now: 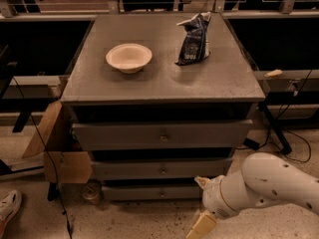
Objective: Open bottom drawer
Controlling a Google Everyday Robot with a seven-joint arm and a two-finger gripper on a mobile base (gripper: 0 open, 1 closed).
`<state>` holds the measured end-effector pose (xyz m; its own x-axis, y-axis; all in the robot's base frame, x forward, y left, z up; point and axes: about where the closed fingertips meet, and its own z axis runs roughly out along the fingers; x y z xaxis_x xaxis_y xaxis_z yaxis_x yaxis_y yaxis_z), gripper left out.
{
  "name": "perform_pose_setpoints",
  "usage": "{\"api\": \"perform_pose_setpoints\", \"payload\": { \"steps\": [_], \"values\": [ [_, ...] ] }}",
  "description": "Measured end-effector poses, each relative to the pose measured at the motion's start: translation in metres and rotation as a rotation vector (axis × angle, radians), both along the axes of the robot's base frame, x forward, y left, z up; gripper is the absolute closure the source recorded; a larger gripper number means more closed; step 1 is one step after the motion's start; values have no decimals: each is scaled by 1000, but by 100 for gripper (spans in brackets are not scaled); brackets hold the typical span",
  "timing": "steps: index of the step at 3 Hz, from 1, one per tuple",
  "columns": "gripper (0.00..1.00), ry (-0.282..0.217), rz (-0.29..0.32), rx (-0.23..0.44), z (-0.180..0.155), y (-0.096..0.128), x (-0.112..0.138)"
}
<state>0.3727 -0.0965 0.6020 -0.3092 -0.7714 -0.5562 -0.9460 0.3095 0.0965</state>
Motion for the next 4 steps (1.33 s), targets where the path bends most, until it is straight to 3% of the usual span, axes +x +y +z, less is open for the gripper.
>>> {"api": "perform_pose_setpoints", "payload": {
  "steps": [1, 2, 4],
  "values": [
    [0, 0, 0, 0, 0, 0, 0],
    [0, 23, -6, 7, -25, -8, 7],
    [0, 12, -122, 11, -149, -85, 61]
  ]
}}
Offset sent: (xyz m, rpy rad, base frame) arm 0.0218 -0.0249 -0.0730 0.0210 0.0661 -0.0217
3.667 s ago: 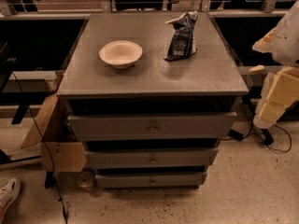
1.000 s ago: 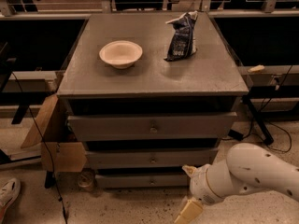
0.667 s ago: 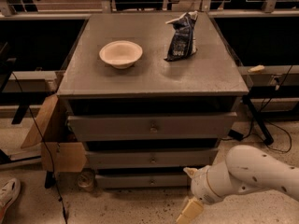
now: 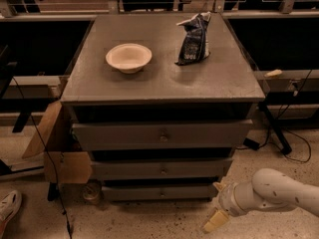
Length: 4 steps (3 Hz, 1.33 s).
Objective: Open bottom drawer
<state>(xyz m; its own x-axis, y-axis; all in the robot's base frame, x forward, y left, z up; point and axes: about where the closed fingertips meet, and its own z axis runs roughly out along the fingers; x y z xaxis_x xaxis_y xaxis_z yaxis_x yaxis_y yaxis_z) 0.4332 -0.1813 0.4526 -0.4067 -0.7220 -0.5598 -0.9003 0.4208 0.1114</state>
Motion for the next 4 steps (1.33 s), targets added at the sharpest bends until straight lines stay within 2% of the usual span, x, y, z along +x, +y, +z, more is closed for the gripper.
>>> {"api": "perform_pose_setpoints", "payload": {
  "steps": [1, 2, 3, 4],
  "values": [
    [0, -13, -26, 42, -59, -28, 20],
    [0, 47, -19, 83, -130, -32, 24],
    [0, 95, -35, 118, -166, -21, 9],
    [0, 95, -35, 118, -166, -21, 9]
  ]
}}
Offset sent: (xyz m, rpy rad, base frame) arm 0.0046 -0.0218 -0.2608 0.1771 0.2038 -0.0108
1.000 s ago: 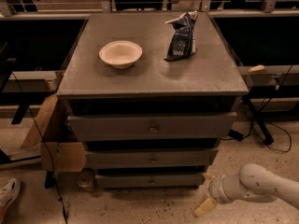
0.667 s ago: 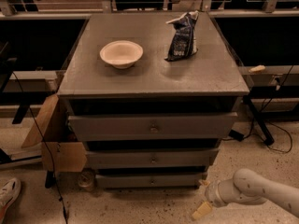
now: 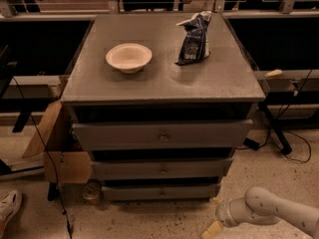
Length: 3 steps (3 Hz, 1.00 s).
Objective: Open bottom drawer
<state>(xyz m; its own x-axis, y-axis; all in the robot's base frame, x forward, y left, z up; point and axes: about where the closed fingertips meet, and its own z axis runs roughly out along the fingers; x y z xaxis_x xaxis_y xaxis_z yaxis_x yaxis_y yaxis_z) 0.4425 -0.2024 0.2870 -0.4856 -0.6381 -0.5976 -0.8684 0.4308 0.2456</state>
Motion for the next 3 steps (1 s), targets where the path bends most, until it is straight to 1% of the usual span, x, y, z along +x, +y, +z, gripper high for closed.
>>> {"api": "perform_pose_setpoints", "payload": {
  "steps": [1, 2, 3],
  "values": [
    [0, -19, 24, 41, -7, 10, 9],
    [0, -78, 82, 109, -7, 35, 28],
    [0, -133, 125, 144, 3, 59, 43]
  ]
}}
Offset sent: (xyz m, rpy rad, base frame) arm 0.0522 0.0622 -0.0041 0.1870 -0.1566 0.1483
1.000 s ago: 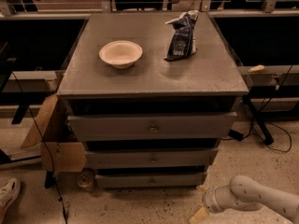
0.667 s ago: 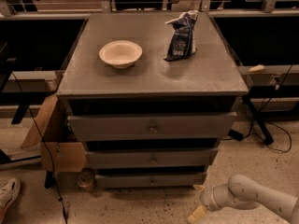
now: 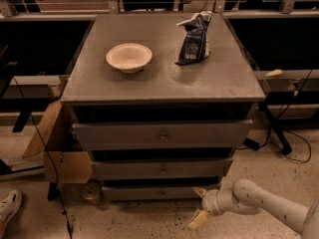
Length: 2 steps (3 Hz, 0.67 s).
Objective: Open bottom drawer
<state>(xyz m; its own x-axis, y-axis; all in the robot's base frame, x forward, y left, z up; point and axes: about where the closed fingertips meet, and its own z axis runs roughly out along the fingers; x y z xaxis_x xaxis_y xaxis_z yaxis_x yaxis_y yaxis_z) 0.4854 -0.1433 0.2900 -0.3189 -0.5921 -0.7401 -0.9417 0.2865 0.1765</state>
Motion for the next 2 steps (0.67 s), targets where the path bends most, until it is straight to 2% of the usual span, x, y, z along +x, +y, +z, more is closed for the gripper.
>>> {"api": "perform_pose_setpoints", "payload": {
  "steps": [1, 2],
  "values": [
    [0, -23, 10, 31, 5, 16, 16],
    [0, -26, 2, 22, 3, 28, 33]
  ]
}}
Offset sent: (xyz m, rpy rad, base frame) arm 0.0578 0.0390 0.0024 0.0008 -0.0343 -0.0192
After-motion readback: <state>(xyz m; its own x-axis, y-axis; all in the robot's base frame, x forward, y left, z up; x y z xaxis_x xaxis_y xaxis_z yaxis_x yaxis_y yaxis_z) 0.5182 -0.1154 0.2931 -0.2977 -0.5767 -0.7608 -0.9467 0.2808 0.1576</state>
